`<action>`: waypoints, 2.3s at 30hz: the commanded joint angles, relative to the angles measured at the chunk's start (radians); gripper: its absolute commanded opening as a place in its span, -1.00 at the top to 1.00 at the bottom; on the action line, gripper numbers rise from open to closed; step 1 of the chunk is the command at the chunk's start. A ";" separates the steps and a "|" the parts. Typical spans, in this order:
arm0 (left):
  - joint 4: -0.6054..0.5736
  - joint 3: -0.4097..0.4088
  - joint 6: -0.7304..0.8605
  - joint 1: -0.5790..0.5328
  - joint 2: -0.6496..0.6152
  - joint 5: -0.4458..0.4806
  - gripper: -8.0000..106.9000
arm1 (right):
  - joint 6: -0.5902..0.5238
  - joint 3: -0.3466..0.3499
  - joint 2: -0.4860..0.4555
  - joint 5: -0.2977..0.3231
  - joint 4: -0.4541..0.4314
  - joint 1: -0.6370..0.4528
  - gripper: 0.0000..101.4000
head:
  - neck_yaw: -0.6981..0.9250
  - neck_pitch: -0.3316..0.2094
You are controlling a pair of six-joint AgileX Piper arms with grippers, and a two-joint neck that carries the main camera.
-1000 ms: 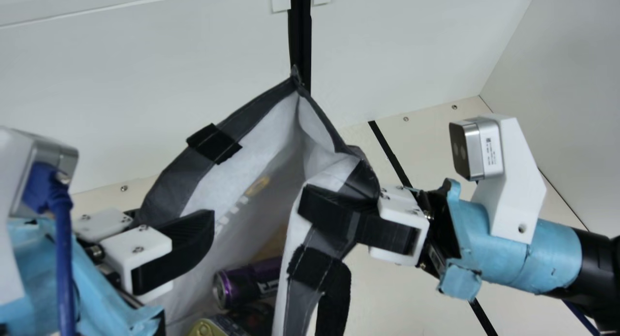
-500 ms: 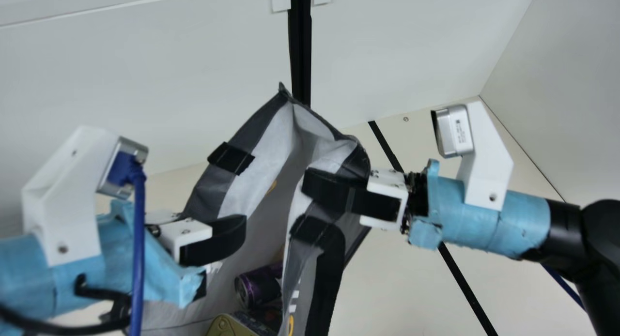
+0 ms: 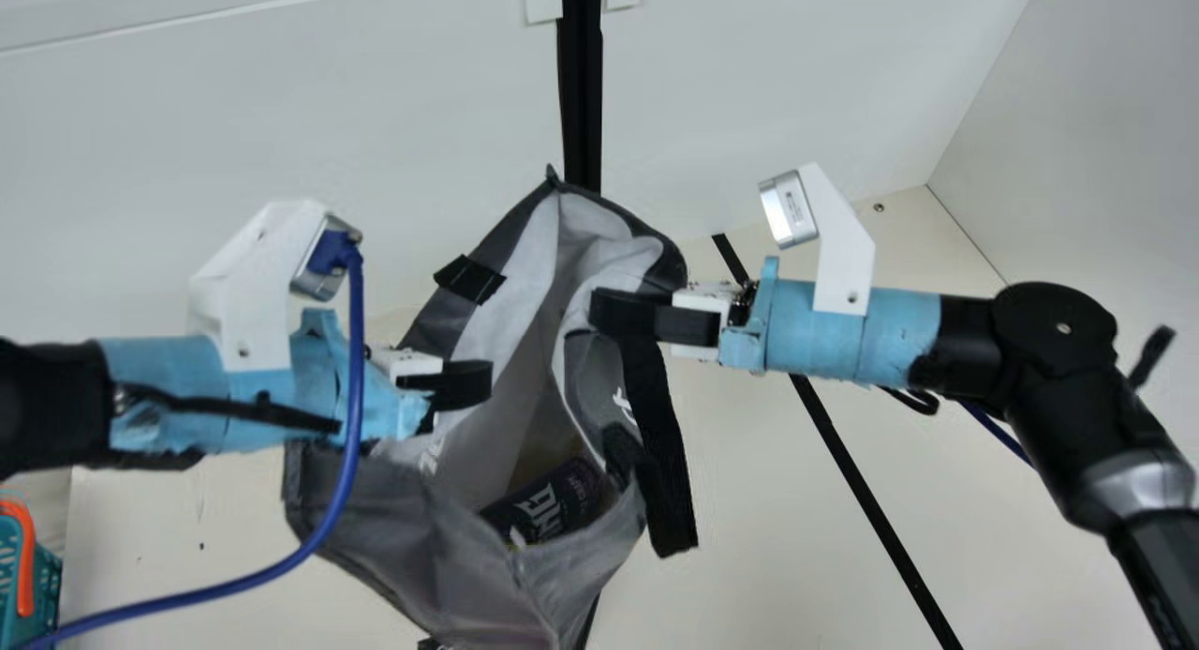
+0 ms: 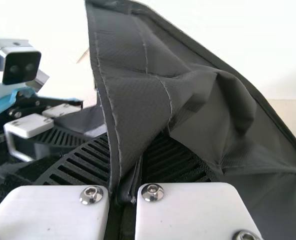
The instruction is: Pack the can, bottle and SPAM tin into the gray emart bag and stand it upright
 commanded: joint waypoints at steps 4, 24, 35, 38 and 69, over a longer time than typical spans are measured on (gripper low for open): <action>0.027 -0.103 0.019 0.025 0.091 0.000 1.00 | -0.047 -0.039 0.090 0.005 0.021 0.022 1.00 | -0.001 -0.023; 0.237 -0.504 -0.047 0.057 0.348 0.000 1.00 | -0.166 -0.237 0.339 0.005 0.046 0.083 1.00 | -0.001 -0.023; 0.318 -0.580 -0.097 0.037 0.397 0.000 1.00 | -0.170 -0.301 0.389 0.008 0.036 0.079 1.00 | -0.001 -0.023; 0.332 -0.594 -0.110 0.032 0.402 0.000 1.00 | -0.170 -0.301 0.389 0.007 0.036 0.079 1.00 | -0.001 -0.023; 0.330 -0.489 -0.097 0.029 0.339 -0.043 0.29 | -0.170 -0.301 0.389 0.007 0.036 0.079 1.00 | -0.001 -0.023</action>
